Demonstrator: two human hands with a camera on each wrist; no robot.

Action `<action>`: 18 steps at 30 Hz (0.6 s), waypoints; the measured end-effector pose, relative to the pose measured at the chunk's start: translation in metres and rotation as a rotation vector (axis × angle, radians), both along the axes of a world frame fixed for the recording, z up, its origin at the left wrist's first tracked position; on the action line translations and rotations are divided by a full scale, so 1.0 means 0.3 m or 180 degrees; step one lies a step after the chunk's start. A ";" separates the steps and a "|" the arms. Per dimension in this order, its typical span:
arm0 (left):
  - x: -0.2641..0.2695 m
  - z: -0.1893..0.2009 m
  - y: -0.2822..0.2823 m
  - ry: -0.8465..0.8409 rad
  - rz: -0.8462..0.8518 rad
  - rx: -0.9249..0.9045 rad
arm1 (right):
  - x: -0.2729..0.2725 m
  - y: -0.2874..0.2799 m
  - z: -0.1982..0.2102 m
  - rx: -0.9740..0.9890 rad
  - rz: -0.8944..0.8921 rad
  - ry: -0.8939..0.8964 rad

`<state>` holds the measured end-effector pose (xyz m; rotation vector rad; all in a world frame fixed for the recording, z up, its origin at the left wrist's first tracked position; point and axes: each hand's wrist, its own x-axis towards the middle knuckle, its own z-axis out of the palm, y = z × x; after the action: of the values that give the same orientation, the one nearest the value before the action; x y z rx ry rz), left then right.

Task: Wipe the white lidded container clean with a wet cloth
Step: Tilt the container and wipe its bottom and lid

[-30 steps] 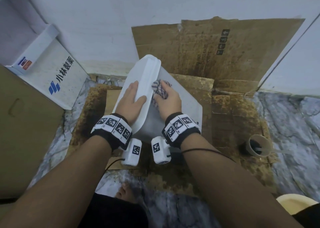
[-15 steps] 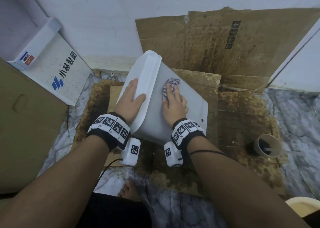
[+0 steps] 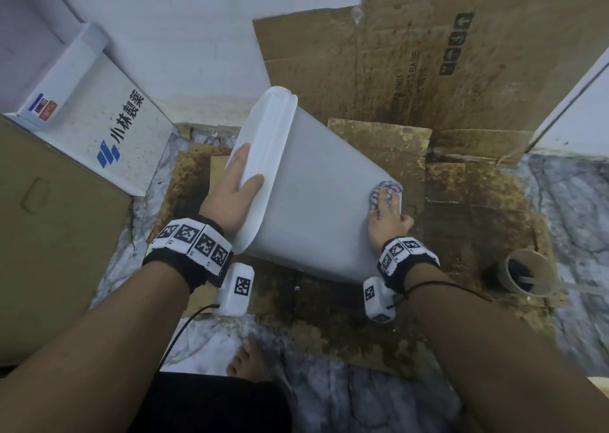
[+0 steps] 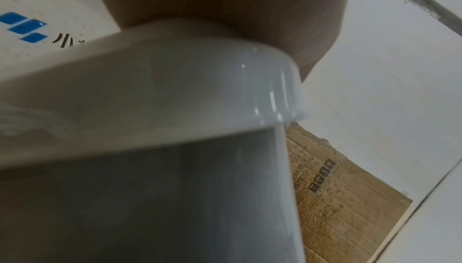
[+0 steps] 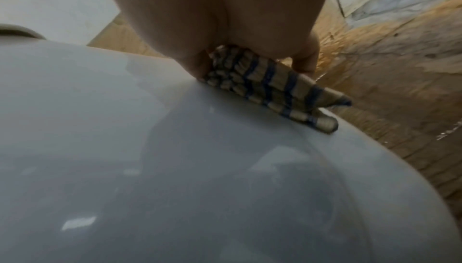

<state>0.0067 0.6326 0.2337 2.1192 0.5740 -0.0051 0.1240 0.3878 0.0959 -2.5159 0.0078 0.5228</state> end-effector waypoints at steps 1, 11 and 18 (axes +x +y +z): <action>-0.001 0.000 0.000 0.0017 0.0018 0.0001 | 0.014 -0.011 -0.013 -0.0038 -0.0056 0.0023; 0.001 0.018 -0.014 0.0087 0.0089 0.0036 | 0.005 -0.068 -0.031 -0.0036 -0.0366 0.0246; -0.001 0.040 -0.029 0.0049 0.0086 -0.0112 | -0.042 -0.126 0.050 0.0014 -0.0313 0.0279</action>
<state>0.0064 0.6240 0.2457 2.0786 0.6072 -0.0163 0.1114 0.3500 0.1109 -2.4718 0.1623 0.5914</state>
